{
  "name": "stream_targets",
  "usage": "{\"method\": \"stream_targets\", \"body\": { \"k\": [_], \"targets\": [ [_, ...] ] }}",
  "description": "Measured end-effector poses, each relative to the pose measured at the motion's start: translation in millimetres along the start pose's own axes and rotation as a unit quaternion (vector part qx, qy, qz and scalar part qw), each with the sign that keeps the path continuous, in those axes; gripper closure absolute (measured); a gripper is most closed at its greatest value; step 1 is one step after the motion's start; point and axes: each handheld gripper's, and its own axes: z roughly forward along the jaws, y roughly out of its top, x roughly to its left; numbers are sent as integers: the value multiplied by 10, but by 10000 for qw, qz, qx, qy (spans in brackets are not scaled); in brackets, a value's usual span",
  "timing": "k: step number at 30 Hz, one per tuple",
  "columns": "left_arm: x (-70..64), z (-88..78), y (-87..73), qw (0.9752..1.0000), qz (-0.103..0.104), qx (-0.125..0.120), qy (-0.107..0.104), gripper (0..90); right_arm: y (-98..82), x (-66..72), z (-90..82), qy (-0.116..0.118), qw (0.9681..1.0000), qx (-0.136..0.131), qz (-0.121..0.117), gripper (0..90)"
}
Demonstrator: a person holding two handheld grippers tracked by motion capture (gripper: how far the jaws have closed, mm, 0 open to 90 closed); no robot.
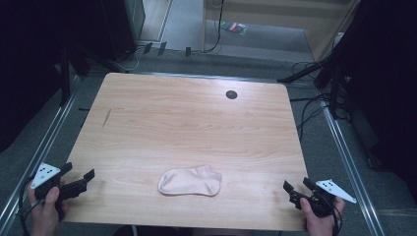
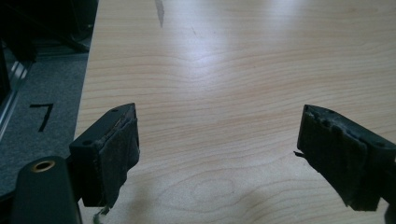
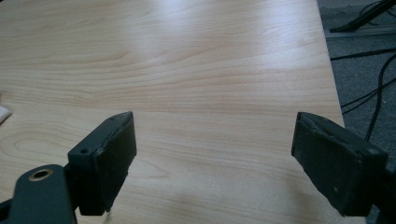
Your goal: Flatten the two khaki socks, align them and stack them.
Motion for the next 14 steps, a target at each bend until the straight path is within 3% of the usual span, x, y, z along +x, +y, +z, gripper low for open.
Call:
{"method": "stream_targets", "body": {
  "k": [7, 14],
  "targets": [
    [13, 7, 5, 10000, -35, -3, -78, 97, -8, -1, 12, -11, 10000, 82, 2, 139],
    [0, 36, 19, 9999, -30, 93, -29, 98, -8, -2, 8, -57, 10000, 57, 35, 143]
  ]
}}
